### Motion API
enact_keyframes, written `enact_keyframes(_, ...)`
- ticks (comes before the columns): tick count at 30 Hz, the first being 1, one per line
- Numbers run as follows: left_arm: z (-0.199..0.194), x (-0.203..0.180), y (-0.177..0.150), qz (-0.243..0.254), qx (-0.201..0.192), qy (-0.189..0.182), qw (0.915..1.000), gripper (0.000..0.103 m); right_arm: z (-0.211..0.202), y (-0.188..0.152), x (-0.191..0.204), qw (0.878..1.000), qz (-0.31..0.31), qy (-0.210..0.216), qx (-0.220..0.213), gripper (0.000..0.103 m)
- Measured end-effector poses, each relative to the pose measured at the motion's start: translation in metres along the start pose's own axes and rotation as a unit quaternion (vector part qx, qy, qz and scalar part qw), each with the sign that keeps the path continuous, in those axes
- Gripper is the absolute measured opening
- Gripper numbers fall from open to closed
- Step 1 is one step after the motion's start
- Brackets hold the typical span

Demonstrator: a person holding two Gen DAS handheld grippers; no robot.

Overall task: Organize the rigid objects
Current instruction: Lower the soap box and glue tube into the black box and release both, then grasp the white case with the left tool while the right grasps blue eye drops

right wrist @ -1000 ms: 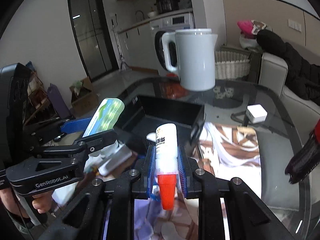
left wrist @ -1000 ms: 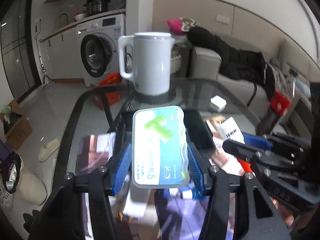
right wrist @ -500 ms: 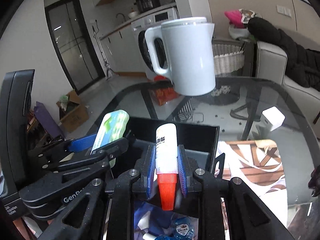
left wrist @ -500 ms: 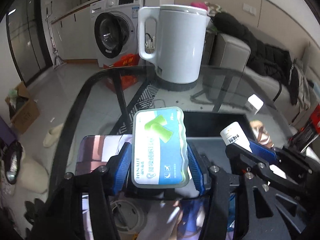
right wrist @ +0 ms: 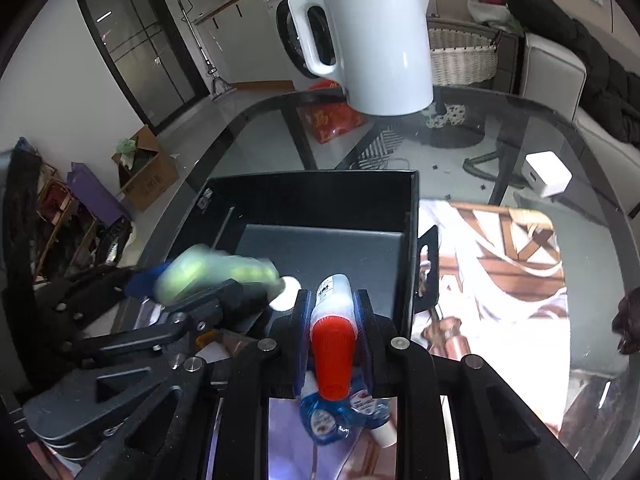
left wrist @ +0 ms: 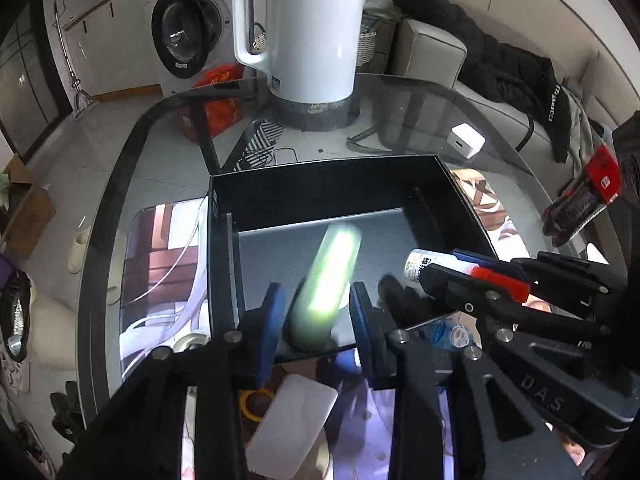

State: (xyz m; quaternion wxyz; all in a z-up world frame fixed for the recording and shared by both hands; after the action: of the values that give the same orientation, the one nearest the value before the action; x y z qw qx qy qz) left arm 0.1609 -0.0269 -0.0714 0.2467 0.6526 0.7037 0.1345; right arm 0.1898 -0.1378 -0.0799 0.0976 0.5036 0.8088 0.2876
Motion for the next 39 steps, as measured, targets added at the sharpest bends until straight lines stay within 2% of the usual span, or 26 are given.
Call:
enact_keyframes(3, -0.008, -0.005, -0.003, 0.01, -0.018, 0.005, 0.9998, 0.037, -0.005, -0.006, -0.001, 1.0, 0.0, 0.005, -0.003, 0.021)
enact_keyframes(7, -0.022, -0.005, -0.003, 0.002, -0.044, 0.001, 0.999, 0.058, -0.017, -0.011, -0.005, 1.0, 0.008, 0.013, -0.025, 0.022)
enact_keyframes(8, -0.025, -0.003, -0.003, -0.001, -0.049, -0.004, 0.9988, 0.058, -0.021, -0.012, -0.007, 0.999, 0.008, 0.011, -0.031, 0.024)
enact_keyframes(10, -0.03, 0.0, -0.003, -0.007, -0.052, -0.014, 0.9985, 0.059, -0.03, -0.013, -0.009, 0.999, 0.011, 0.014, -0.047, 0.035)
enact_keyframes(11, -0.032, 0.0, -0.004, -0.007, -0.054, -0.014, 0.9984, 0.06, -0.034, -0.013, -0.009, 0.998, 0.013, 0.017, -0.053, 0.038)
enact_keyframes(13, -0.037, 0.001, -0.006, -0.003, -0.062, -0.01, 0.998, 0.067, -0.042, -0.015, -0.009, 0.998, 0.012, 0.02, -0.064, 0.046)
enact_keyframes(17, -0.05, 0.004, -0.011, 0.001, -0.077, -0.009, 0.997, 0.073, -0.058, -0.019, -0.003, 0.997, -0.004, 0.016, -0.08, 0.047)
enact_keyframes(19, -0.058, 0.006, -0.015, 0.003, -0.087, -0.008, 0.9961, 0.079, -0.065, -0.022, -0.003, 0.996, -0.007, 0.019, -0.085, 0.048)
enact_keyframes(22, -0.065, 0.013, -0.019, 0.001, -0.094, -0.003, 0.9956, 0.079, -0.077, -0.028, -0.004, 0.996, -0.012, 0.016, -0.09, 0.048)
enact_keyframes(27, -0.064, 0.027, -0.027, -0.011, -0.076, -0.004, 0.997, 0.079, -0.085, -0.039, -0.013, 0.996, -0.012, 0.005, -0.083, 0.048)
enact_keyframes(32, -0.049, 0.037, -0.037, -0.013, -0.038, 0.0, 0.9992, 0.079, -0.073, -0.049, -0.025, 0.998, -0.005, -0.005, -0.056, 0.048)
enact_keyframes(39, -0.023, 0.031, -0.062, 0.032, 0.017, 0.013, 0.9993, 0.079, -0.034, -0.058, -0.023, 0.999, -0.03, -0.011, 0.005, 0.048)
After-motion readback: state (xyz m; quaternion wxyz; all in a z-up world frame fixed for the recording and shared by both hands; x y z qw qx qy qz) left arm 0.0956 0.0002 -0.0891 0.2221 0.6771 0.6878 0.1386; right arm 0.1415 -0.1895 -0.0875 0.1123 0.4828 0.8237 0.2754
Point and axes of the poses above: each gripper's, at about its wrist camera, not at the fingertips, and z roughly the way its jaws point, x to its left, y to its top, the point moved 2 cm from there along z, roughly the way its jaws point, and after that the axes turned 10 degrees about -z, right-handed, at the moved point
